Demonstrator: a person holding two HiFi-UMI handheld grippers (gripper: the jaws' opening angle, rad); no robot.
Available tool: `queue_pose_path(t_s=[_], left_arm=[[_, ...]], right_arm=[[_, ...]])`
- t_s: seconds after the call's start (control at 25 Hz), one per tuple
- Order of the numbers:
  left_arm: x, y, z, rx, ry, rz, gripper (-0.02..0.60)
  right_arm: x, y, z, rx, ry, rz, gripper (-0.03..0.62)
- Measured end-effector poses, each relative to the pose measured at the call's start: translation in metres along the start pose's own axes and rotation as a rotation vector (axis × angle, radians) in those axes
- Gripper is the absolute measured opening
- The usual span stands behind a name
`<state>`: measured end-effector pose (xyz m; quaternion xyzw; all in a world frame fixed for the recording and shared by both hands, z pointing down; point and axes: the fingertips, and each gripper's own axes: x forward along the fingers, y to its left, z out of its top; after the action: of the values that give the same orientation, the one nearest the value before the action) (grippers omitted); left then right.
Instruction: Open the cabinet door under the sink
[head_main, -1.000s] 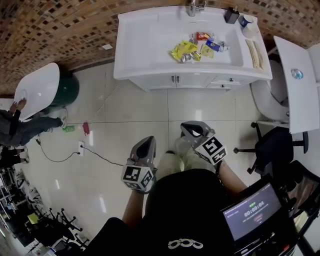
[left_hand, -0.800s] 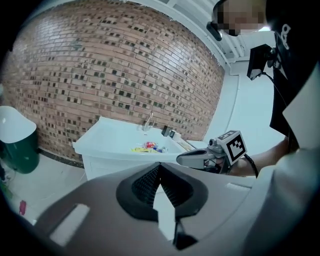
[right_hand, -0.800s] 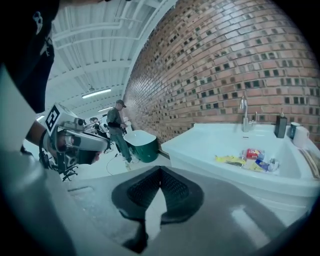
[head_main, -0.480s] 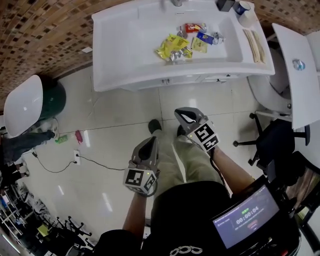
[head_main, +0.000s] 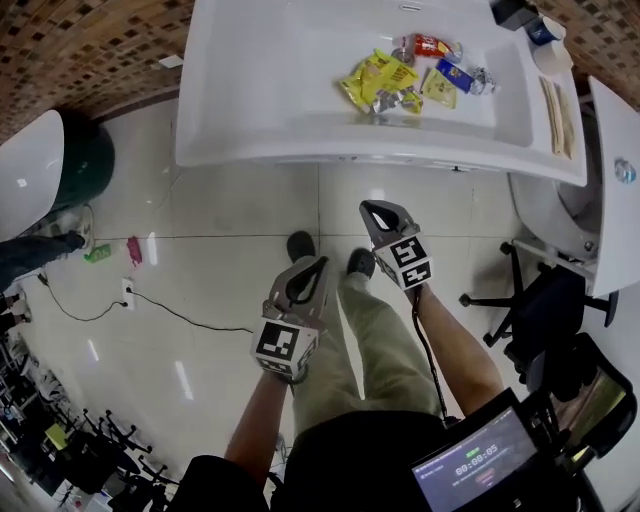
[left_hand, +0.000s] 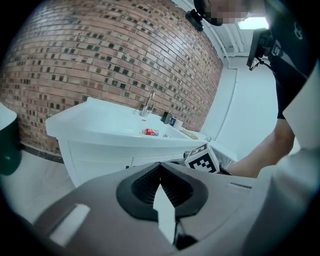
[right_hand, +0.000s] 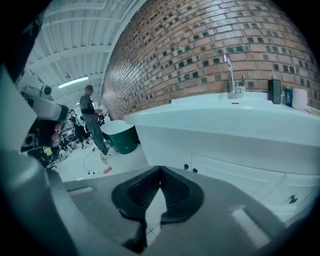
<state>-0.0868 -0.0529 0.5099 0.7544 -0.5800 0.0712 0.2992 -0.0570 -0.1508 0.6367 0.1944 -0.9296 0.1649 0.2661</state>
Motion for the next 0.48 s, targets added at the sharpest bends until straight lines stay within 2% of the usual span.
queue_pose_path(t_s=[0.24,0.4,0.48], left_arm=[[0.032,0.016,-0.003,0.012,-0.018,-0.051,0.017],[0.049,0.019,-0.009,0.024,-0.001,-0.105,0.017],[0.055,0.024,-0.016,0.024,0.007,-0.117,0.017]], right_arm=[[0.034,-0.027,-0.033,0.008,0.027,-0.068,-0.008],[0.051,-0.045,-0.052,0.029,0.036,-0.117,-0.008],[0.06,-0.049,-0.064,0.044,0.052,-0.127,0.046]])
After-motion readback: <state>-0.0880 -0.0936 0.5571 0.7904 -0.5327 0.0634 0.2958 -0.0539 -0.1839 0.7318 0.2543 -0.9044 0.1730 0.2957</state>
